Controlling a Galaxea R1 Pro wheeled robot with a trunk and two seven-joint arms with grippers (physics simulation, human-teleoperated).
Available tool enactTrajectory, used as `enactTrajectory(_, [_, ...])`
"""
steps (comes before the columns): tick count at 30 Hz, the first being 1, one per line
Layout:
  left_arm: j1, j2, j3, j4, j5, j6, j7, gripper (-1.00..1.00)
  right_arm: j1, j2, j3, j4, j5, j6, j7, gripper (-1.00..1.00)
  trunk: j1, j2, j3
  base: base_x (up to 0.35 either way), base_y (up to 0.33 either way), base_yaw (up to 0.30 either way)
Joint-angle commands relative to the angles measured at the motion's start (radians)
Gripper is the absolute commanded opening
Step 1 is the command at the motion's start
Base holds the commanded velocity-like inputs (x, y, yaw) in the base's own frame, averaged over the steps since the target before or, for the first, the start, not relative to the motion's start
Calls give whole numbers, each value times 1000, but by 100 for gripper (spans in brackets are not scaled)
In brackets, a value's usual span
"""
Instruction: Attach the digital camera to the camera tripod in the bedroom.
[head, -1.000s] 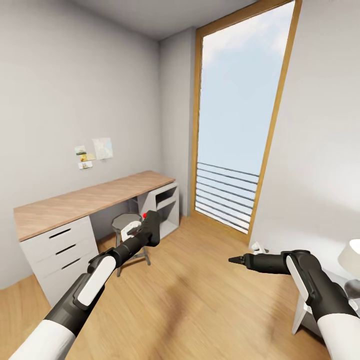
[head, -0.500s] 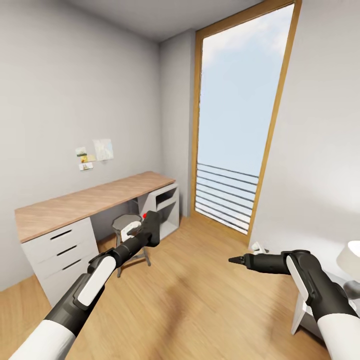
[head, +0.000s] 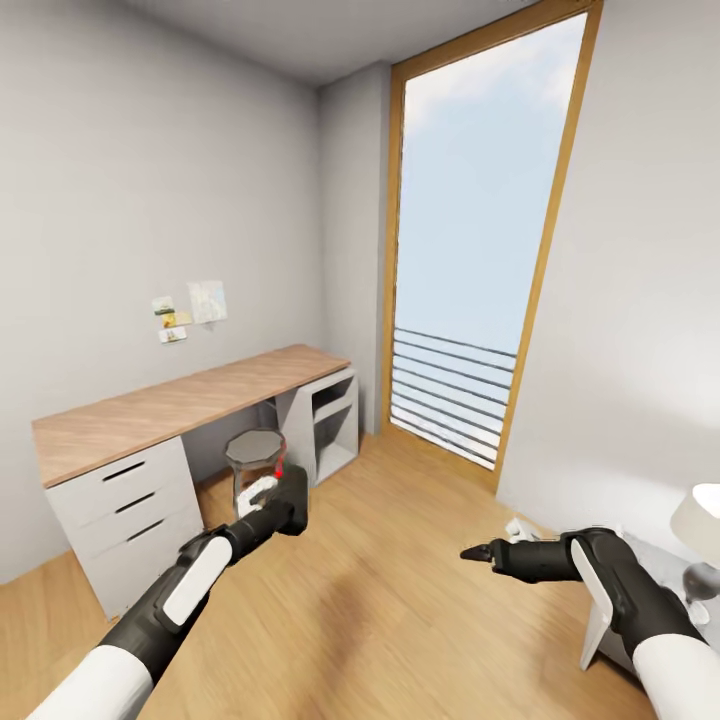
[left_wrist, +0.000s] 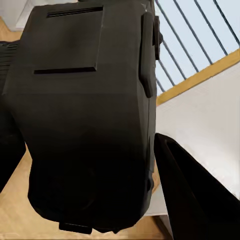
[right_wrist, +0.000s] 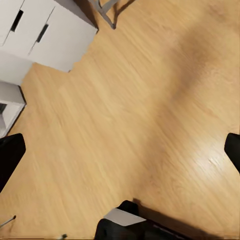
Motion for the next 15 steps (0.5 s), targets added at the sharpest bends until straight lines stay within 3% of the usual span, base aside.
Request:
enactTrajectory(1, [-1, -2, -3, 75, 13, 0, 5, -100, -1, 0, -1, 28, -7, -3, -3, 100, -4, 6, 2, 0, 0, 0])
enactTrajectory(7, [-1, -29, -2, 374, 15, -20, -10, -100, -1, -8, 1, 143, -5, -61, 1, 100, -27, 48, 20, 0, 0, 0])
enactTrajectory(11, [-1, -70, -1, 585, 15, -96, -23, -100, -1, -13, 3, 273, 50, -92, -2, 100, -42, 76, 33, 0, 0, 0])
enactTrajectory(15, [-1, -81, -1, 690, 16, -155, -32, -100, -1, -8, 3, 322, 109, -165, 1, 100, -57, 104, 45, 0, 0, 0])
